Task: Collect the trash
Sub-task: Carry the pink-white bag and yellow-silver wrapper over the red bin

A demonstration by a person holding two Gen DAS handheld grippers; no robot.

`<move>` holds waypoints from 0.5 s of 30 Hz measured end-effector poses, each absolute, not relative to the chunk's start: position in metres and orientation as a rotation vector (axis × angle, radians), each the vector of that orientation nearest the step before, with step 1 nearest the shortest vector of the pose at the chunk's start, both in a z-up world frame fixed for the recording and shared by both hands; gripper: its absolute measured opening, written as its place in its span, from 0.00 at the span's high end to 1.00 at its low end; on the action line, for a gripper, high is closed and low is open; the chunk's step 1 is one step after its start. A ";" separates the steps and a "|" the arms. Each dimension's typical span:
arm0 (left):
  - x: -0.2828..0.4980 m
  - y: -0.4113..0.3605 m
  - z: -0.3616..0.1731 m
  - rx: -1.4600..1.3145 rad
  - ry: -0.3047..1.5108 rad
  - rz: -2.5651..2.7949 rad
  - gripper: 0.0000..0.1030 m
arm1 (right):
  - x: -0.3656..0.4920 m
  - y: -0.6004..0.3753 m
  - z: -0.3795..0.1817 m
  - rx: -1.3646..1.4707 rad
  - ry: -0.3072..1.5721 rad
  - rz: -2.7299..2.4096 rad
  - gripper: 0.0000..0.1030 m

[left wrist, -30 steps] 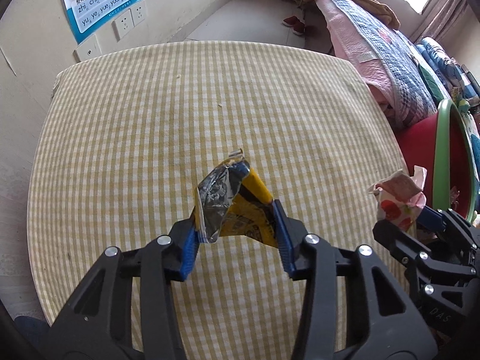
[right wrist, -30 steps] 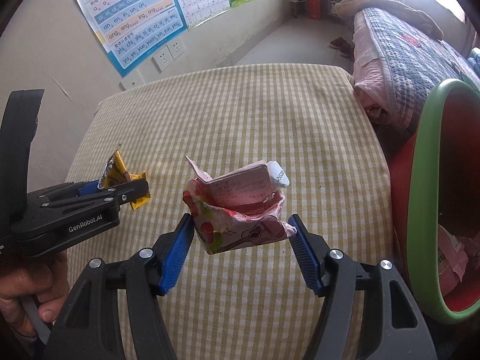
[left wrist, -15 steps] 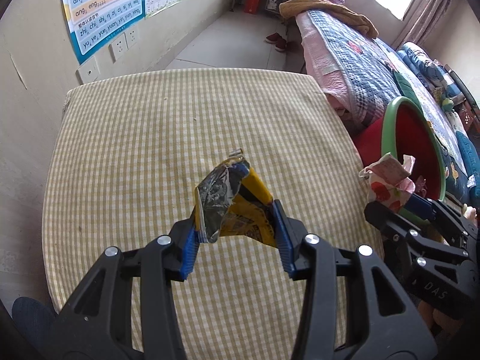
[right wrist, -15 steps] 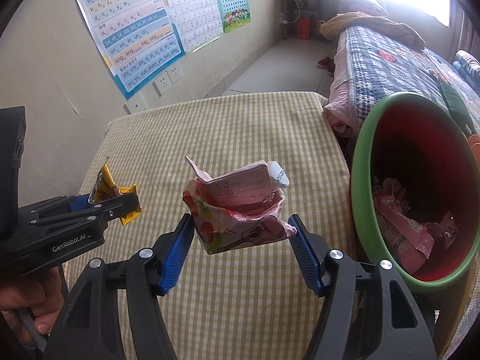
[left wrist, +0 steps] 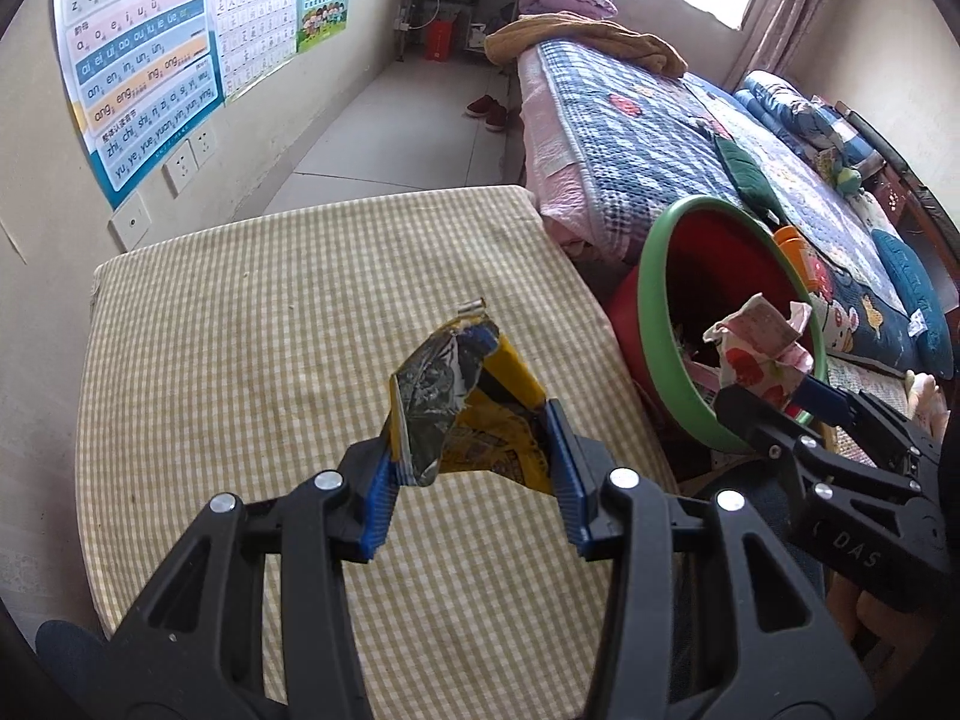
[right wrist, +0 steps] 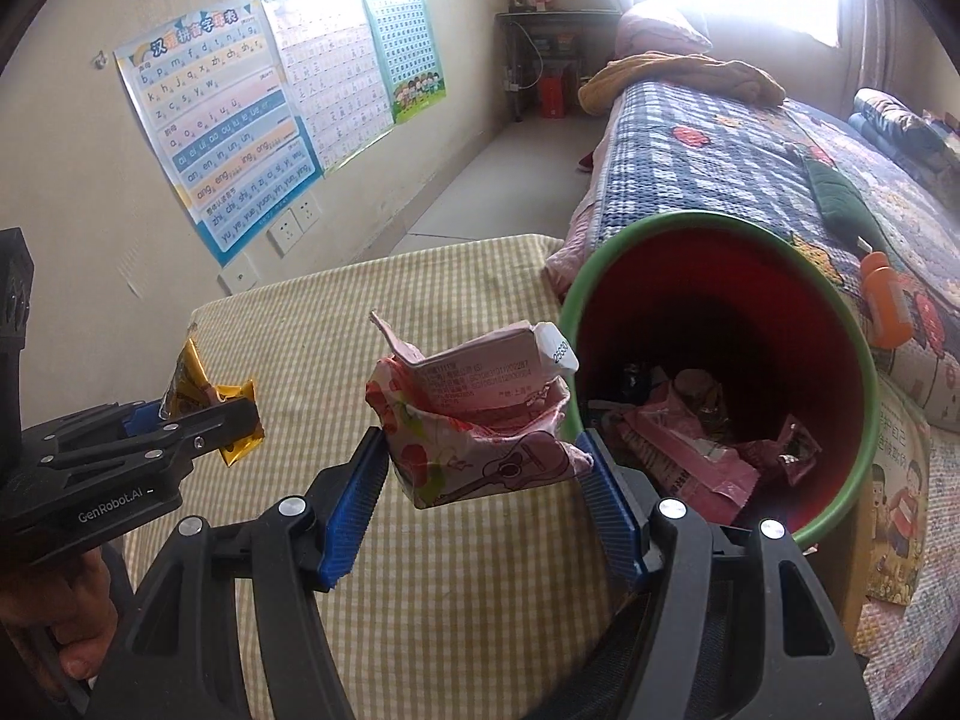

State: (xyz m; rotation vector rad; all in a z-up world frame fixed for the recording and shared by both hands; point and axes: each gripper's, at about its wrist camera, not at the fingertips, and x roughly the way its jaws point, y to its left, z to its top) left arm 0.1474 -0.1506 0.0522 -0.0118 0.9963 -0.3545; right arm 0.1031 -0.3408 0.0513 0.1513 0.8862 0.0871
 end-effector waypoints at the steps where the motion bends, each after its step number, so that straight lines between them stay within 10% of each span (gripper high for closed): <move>1: 0.147 -0.157 0.053 -0.012 0.993 -0.370 0.59 | 0.101 -0.347 0.052 0.156 0.882 0.077 0.39; 15: 0.152 -0.252 0.056 0.044 0.988 -0.553 0.58 | 0.090 -0.449 0.045 0.252 0.858 -0.097 0.39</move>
